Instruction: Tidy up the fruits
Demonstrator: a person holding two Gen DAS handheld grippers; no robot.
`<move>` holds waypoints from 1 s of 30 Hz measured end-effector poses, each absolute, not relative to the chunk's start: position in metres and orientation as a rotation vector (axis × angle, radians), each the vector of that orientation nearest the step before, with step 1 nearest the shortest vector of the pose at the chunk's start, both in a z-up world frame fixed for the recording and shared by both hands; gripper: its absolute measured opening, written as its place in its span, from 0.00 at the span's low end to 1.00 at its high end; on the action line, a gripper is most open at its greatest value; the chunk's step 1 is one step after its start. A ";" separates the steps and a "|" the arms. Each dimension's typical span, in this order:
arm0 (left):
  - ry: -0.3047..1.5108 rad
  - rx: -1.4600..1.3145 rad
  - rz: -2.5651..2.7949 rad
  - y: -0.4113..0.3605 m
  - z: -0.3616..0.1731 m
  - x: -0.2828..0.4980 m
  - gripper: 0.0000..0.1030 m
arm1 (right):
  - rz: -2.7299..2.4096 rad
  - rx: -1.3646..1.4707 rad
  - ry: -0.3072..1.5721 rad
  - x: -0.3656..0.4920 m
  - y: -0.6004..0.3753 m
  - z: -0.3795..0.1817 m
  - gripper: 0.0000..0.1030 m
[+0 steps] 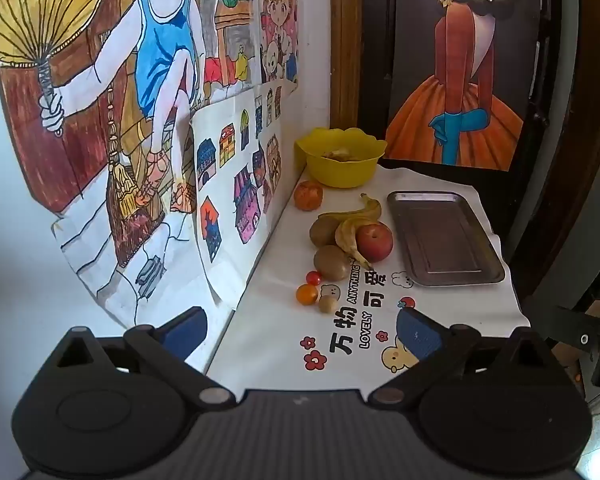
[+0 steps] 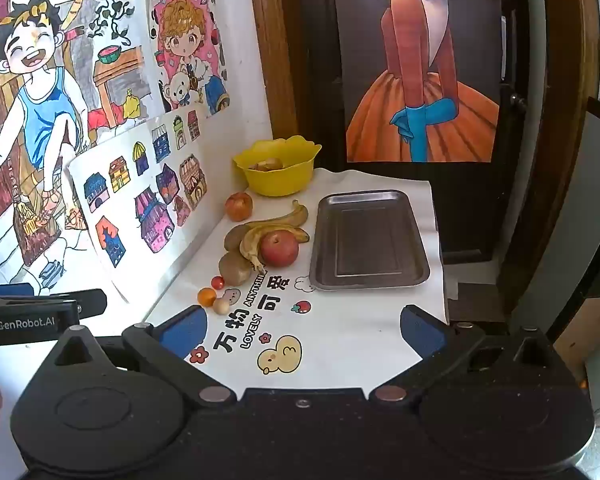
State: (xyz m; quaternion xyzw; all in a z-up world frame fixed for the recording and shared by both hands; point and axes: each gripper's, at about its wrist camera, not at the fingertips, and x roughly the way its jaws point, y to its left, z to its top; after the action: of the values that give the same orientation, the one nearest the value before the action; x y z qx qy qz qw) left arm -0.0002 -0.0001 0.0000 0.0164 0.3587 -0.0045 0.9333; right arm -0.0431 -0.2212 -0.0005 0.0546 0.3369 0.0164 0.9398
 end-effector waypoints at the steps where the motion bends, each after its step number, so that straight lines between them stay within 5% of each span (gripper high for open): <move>1: 0.733 0.032 -0.010 0.000 0.000 0.000 1.00 | 0.034 0.113 0.687 -0.043 -0.221 0.000 0.99; 30: 0.738 0.021 -0.017 -0.005 -0.001 -0.001 1.00 | 0.033 0.105 0.688 -0.043 -0.222 0.000 0.99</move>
State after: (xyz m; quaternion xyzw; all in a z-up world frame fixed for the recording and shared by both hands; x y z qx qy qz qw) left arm -0.0011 -0.0050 -0.0005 0.0104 0.3605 -0.0085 0.9327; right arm -0.0433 -0.2218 -0.0004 0.0513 0.3372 0.0160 0.9399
